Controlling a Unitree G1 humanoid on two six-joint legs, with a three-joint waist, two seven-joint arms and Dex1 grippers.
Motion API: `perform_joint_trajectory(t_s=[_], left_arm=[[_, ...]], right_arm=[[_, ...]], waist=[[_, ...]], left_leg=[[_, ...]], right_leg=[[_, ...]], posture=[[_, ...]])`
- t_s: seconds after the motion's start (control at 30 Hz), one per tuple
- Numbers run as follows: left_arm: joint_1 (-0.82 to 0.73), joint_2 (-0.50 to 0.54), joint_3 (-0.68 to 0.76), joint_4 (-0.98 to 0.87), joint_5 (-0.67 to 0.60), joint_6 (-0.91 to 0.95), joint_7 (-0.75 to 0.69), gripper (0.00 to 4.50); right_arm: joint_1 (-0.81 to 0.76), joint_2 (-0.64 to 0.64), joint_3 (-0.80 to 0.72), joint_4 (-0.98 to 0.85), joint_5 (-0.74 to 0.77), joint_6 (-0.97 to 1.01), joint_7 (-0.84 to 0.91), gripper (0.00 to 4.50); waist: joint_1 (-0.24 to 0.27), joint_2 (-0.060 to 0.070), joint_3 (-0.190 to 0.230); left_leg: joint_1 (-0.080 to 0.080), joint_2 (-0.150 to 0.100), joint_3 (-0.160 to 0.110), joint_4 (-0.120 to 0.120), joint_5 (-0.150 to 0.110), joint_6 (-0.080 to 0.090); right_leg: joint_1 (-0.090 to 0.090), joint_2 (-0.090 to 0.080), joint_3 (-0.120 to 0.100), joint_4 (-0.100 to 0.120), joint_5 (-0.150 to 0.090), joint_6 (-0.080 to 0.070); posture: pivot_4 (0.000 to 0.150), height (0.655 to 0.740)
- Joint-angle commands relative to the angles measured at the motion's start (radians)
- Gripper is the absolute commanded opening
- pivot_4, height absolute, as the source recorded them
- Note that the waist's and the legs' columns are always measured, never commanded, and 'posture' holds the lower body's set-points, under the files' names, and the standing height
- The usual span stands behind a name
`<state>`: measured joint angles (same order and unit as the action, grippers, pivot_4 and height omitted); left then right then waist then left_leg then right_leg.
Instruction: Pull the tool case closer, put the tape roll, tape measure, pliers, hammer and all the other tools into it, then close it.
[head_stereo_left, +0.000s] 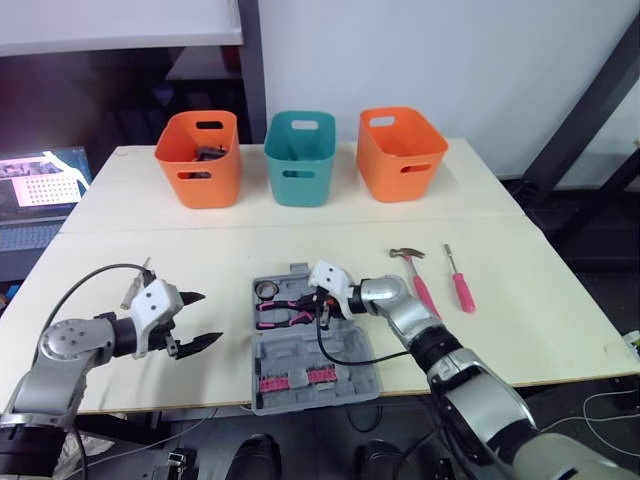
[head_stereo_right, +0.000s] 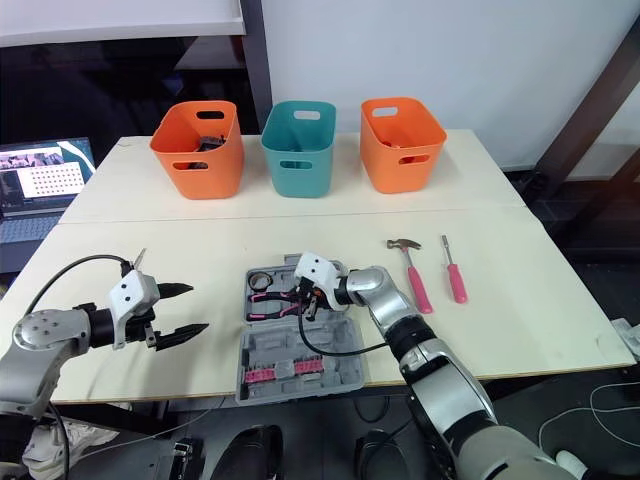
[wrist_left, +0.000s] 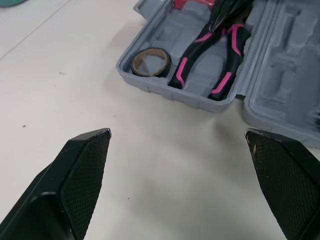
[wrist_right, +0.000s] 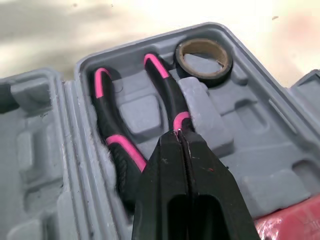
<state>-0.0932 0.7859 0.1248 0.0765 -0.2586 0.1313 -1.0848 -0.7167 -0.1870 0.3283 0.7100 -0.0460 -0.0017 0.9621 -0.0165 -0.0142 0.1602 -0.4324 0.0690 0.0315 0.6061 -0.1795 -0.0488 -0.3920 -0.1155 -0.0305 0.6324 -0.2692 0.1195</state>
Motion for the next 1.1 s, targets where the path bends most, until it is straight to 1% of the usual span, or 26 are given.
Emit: perform_joint_trajectory(t_s=[0.03, 0.13, 0.17, 0.2, 0.23, 0.3, 0.37, 0.47, 0.67, 0.8, 1.03, 1.1], left_arm=[[-0.071, 0.019, 0.025, 0.021, -0.096, 0.074, -0.074, 4.50], [-0.111, 0.042, -0.022, 0.081, -0.035, -0.034, -0.138, 3.64], [-0.119, 0.047, -0.039, 0.099, -0.017, -0.062, -0.157, 3.20], [-0.124, 0.050, -0.049, 0.112, -0.010, -0.078, -0.168, 2.61], [-0.134, 0.047, -0.065, 0.130, -0.003, -0.096, -0.183, 2.09], [-0.159, 0.031, -0.090, 0.166, 0.020, -0.122, -0.180, 0.97], [-0.182, 0.014, -0.119, 0.203, 0.039, -0.141, -0.185, 0.06], [-0.191, -0.003, -0.161, 0.242, 0.072, -0.181, -0.191, 0.06], [-0.186, -0.040, -0.210, 0.296, 0.109, -0.182, -0.170, 0.06], [-0.193, -0.071, -0.228, 0.311, 0.124, -0.188, -0.148, 0.06], [-0.167, -0.119, -0.225, 0.264, 0.111, -0.162, -0.111, 0.06], [-0.161, -0.144, -0.228, 0.240, 0.099, -0.127, -0.098, 0.06]], right_arm=[[0.013, -0.050, -0.063, -0.244, 0.047, -0.044, 0.001, 0.04], [0.069, -0.189, -0.080, -0.433, 0.034, 0.006, 0.049, 0.00], [0.084, -0.234, -0.077, -0.469, 0.027, 0.029, 0.069, 0.00], [0.093, -0.260, -0.073, -0.490, 0.024, 0.049, 0.080, 0.00], [0.106, -0.313, -0.071, -0.513, 0.038, 0.107, 0.128, 0.00], [0.134, -0.392, -0.071, -0.549, 0.050, 0.178, 0.183, 0.00], [0.157, -0.452, -0.060, -0.557, 0.037, 0.186, 0.217, 0.00], [0.186, -0.495, -0.033, -0.554, 0.010, 0.183, 0.239, 0.00], [0.227, -0.462, -0.008, -0.516, -0.008, 0.170, 0.192, 0.00], [0.223, -0.437, -0.004, -0.474, -0.019, 0.163, 0.166, 0.00], [0.231, -0.399, 0.000, -0.467, -0.018, 0.157, 0.132, 0.00], [0.227, -0.387, 0.003, -0.462, -0.019, 0.158, 0.124, 0.00]], waist=[[0.002, 0.002, 0.001], [0.003, 0.002, 0.002], [0.005, 0.002, 0.002], [0.006, 0.002, 0.001], [0.005, 0.002, 0.001], [0.008, 0.002, 0.002], [0.006, 0.002, 0.002], [0.000, 0.003, 0.002], [0.004, 0.003, 0.002], [0.007, 0.003, 0.002], [0.005, 0.003, 0.002], [0.004, 0.003, 0.002]], left_leg=[[-0.003, 0.000, 0.000, 0.001, 0.001, 0.000], [-0.011, 0.000, 0.000, 0.004, 0.001, 0.000], [-0.011, 0.000, 0.000, 0.004, 0.001, 0.000], [-0.011, 0.000, 0.000, 0.004, 0.001, -0.001], [-0.011, 0.000, 0.000, 0.004, 0.001, -0.001], [-0.011, 0.000, 0.000, 0.004, 0.001, -0.001], [-0.011, 0.000, 0.000, 0.004, 0.001, -0.001], [-0.011, 0.000, 0.000, 0.004, 0.001, 0.000], [-0.011, 0.000, 0.000, 0.004, 0.001, 0.000], [-0.012, 0.000, 0.000, 0.005, 0.001, 0.000], [-0.012, 0.000, 0.000, 0.005, 0.001, 0.000], [-0.011, 0.000, 0.000, 0.005, 0.001, 0.000]], right_leg=[[-0.003, 0.000, 0.000, 0.001, 0.001, 0.003], [-0.011, 0.000, 0.000, 0.003, 0.002, 0.003], [-0.010, 0.000, 0.000, 0.002, 0.002, 0.003], [-0.010, 0.000, 0.000, 0.001, 0.002, 0.003], [-0.009, 0.000, 0.000, 0.000, 0.002, 0.003], [-0.009, 0.000, 0.000, 0.000, 0.001, 0.001], [-0.009, 0.000, 0.000, 0.000, 0.000, 0.000], [-0.010, 0.000, 0.000, 0.000, 0.000, 0.000], [-0.011, 0.001, 0.000, 0.001, 0.001, 0.002], [-0.010, 0.000, 0.000, 0.000, 0.001, 0.002], [-0.009, 0.000, 0.000, 0.000, 0.002, 0.003], [-0.009, 0.000, 0.000, 0.000, 0.002, 0.003]], posture=[[0.150, 0.7400], [0.150, 0.7400], [0.150, 0.7400], [0.150, 0.7400], [0.150, 0.7400], [0.150, 0.7400], [0.150, 0.7400], [0.150, 0.7400], [0.150, 0.7400], [0.150, 0.7400], [0.150, 0.7400], [0.150, 0.7400]])
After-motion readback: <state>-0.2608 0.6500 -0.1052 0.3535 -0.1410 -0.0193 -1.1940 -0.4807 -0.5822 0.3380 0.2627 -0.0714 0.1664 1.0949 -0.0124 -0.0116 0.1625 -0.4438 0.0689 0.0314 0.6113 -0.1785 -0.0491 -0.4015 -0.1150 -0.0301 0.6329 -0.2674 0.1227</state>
